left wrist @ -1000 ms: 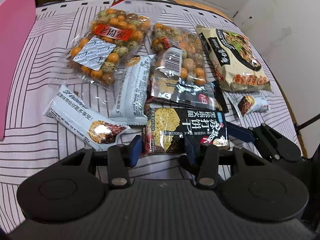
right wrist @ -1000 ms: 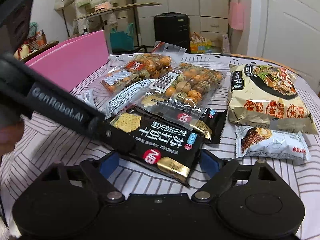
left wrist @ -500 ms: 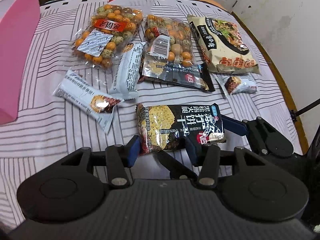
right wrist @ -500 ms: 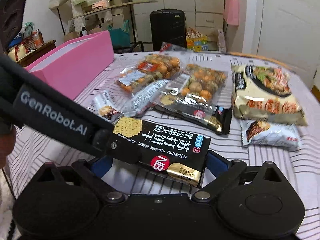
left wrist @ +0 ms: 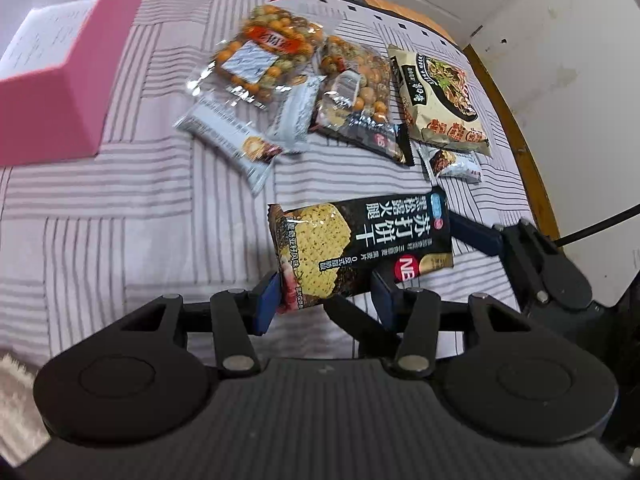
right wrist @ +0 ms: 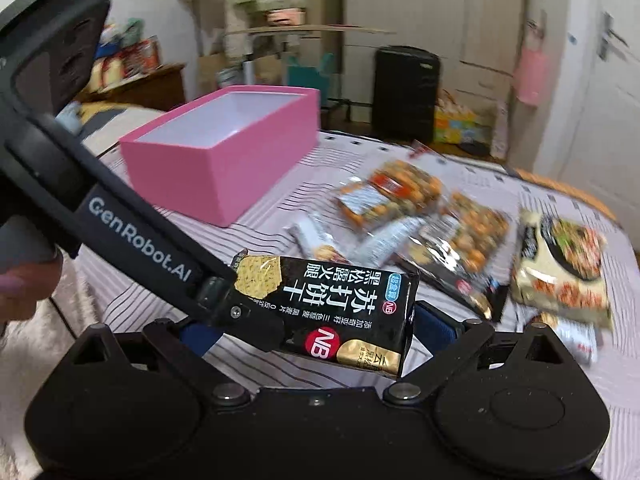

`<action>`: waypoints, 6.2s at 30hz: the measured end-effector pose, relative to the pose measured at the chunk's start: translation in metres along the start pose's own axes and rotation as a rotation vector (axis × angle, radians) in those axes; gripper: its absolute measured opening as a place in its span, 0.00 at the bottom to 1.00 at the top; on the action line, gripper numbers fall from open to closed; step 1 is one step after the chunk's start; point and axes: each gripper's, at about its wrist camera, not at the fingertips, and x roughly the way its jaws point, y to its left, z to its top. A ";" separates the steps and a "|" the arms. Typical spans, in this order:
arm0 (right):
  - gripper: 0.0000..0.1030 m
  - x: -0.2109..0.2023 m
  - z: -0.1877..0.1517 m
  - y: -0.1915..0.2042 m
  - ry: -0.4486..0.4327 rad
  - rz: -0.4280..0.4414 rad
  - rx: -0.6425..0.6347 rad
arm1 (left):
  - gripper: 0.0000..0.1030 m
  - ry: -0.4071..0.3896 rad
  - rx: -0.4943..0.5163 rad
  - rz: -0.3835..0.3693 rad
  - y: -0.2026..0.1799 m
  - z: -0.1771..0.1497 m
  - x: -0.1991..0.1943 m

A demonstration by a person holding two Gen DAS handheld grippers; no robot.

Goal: Organize snacks
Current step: 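Carry the black cracker pack into the pink box and open the left tool, then move the left tool to the white wrapped bar and grasp it, then carry the white bar into the pink box and release it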

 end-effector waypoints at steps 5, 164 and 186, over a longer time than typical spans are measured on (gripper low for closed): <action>0.98 -0.003 0.015 0.023 0.007 0.032 -0.069 | 0.46 -0.034 -0.033 0.002 0.016 -0.013 -0.027; 0.31 0.022 0.057 -0.033 0.206 0.189 0.112 | 0.27 -0.117 -0.045 0.187 0.037 0.029 -0.015; 0.31 0.088 0.185 0.048 -0.022 0.339 -0.164 | 0.27 -0.424 -0.119 0.325 0.105 0.088 -0.143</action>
